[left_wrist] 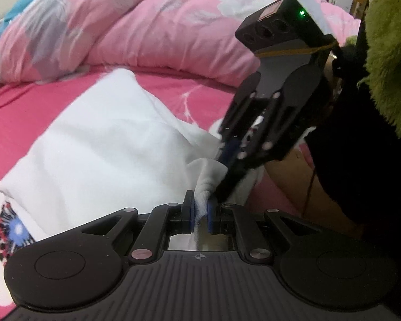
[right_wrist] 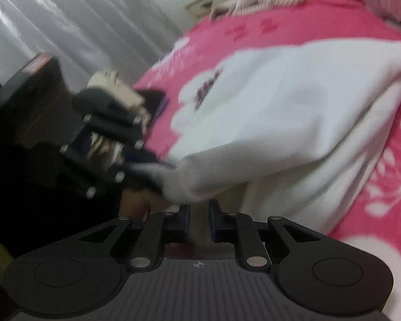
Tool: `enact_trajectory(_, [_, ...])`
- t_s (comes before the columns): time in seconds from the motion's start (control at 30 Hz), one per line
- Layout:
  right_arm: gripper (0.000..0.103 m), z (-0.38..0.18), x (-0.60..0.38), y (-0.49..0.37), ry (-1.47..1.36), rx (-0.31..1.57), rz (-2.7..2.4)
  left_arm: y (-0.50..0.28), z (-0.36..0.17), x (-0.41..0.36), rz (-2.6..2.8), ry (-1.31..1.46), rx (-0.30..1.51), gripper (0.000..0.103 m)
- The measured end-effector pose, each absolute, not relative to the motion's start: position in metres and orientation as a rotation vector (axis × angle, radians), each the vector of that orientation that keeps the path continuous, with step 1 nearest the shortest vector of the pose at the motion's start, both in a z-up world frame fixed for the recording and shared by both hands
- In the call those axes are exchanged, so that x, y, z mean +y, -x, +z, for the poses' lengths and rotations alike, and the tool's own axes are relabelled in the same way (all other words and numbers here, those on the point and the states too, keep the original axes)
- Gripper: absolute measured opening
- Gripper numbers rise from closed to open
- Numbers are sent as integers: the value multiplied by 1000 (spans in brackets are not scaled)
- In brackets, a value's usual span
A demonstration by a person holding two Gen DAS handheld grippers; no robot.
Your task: Fold clothes
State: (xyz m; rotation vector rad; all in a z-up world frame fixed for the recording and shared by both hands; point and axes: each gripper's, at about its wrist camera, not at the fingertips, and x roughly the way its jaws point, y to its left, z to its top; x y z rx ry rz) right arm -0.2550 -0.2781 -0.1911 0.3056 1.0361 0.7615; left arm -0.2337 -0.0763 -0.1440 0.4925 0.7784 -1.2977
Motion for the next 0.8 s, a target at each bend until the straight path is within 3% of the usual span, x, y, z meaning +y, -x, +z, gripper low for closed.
enact_trajectory(0.3, [17, -167, -311, 243, -291, 864, 593, 255, -176, -92, -1351, -713, 691, 11])
enact_trajectory(0.53, [18, -199, -282, 247, -101, 1036, 652, 256, -180, -89, -1394, -717, 790, 38])
enact_trajectory(0.63, [19, -178, -304, 244, -150, 1049, 655, 239, -173, -80, -1364, -641, 855, 43])
enact_trajectory(0.8, [20, -146, -332, 218, -263, 829, 517, 189, -160, -63, -1269, -296, 986, 47])
